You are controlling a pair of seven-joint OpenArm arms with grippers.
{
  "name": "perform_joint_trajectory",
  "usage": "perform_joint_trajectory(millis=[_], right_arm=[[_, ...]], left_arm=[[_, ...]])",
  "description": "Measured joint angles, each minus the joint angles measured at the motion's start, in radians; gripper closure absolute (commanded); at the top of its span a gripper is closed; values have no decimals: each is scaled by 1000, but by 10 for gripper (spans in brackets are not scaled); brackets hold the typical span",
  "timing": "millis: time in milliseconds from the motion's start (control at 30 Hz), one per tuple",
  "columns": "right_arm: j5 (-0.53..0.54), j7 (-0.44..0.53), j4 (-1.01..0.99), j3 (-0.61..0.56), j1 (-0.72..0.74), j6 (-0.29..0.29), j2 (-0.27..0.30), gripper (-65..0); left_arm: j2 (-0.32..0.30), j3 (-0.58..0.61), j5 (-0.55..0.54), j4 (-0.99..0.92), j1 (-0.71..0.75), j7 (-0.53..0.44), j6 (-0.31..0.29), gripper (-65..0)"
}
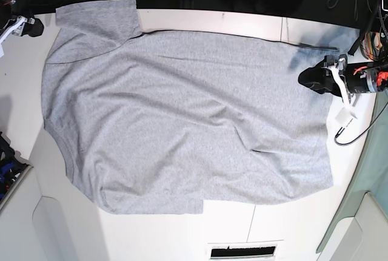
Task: Layout the t-shirt on the table in an organized manner, then fold the t-shirt properly
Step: 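Release and regrasp the shirt shoulder edges with both grippers, then lift the shoulder edge with both grippers and fold it over the body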
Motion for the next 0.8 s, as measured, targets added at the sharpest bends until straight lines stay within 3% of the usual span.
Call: perform_joint_trajectory(millis=[200, 567, 667, 800], right_arm=[[17, 42, 5, -96, 3, 8, 8, -314], [52, 56, 12, -100, 9, 19, -101, -314], [60, 56, 13, -101, 11, 27, -121, -314], [78, 56, 14, -103, 11, 30, -137, -314]], left_arm=[[29, -157, 23, 0, 57, 2, 0, -347], [32, -188, 186, -101, 68, -97, 0, -348], [32, -188, 192, -148, 69, -112, 0, -348], [32, -188, 278, -178, 68, -185, 13, -348]])
